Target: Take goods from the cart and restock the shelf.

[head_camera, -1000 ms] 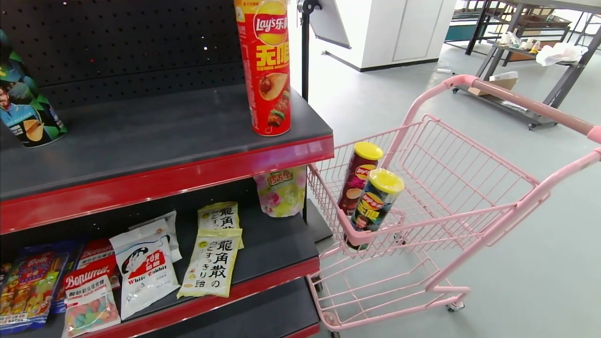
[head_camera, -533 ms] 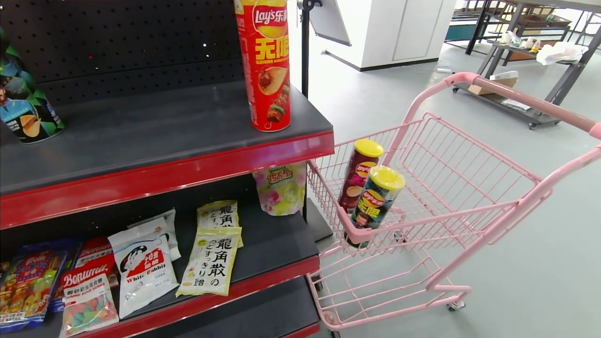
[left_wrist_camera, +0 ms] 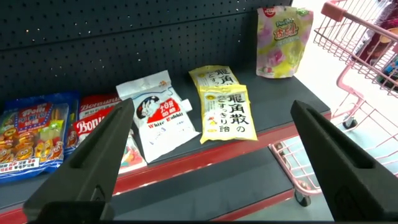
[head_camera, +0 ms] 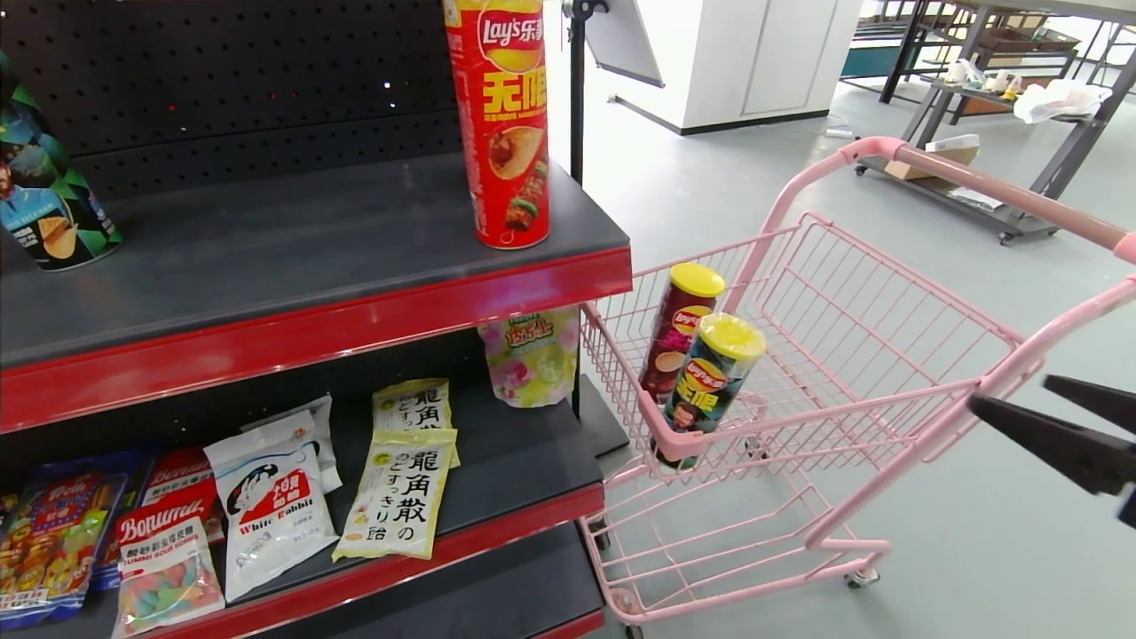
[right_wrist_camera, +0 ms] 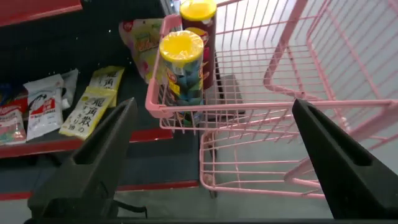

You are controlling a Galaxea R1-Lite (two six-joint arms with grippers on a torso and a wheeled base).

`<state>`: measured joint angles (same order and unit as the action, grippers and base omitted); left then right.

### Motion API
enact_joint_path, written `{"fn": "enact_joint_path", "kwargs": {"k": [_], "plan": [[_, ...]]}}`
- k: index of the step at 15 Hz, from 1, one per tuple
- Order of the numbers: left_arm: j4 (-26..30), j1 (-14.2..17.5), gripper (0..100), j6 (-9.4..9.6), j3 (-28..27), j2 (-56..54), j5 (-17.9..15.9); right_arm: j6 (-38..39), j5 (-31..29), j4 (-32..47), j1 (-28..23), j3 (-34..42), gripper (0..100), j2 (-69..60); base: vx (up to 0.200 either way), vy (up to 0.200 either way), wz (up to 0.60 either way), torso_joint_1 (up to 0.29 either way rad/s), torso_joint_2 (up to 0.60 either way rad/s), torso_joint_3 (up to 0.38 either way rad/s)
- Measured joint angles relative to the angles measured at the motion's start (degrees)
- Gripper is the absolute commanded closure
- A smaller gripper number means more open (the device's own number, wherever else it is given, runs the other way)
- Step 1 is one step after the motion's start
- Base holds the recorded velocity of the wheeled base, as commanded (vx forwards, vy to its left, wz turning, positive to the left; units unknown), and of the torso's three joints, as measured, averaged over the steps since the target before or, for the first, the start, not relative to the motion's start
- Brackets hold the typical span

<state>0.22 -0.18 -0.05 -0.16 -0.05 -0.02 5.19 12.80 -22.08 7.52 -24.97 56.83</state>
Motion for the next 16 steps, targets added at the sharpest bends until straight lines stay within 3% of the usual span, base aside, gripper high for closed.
{"fn": "enact_joint_path", "kwargs": {"k": [7,16], "plan": [[0.0,0.0,0,-0.02,-0.02,0.0,0.02,0.38,2.46,-24.04,6.56,-2.27,0,34.16,0.0,0.0,0.0,0.0,0.0,0.0],[-0.04,0.0,0,-0.02,-0.02,0.0,0.02,0.27,3.69,-25.16,9.73,-11.34,0,47.28,0.0,0.0,0.0,0.0,0.0,0.0]]}}
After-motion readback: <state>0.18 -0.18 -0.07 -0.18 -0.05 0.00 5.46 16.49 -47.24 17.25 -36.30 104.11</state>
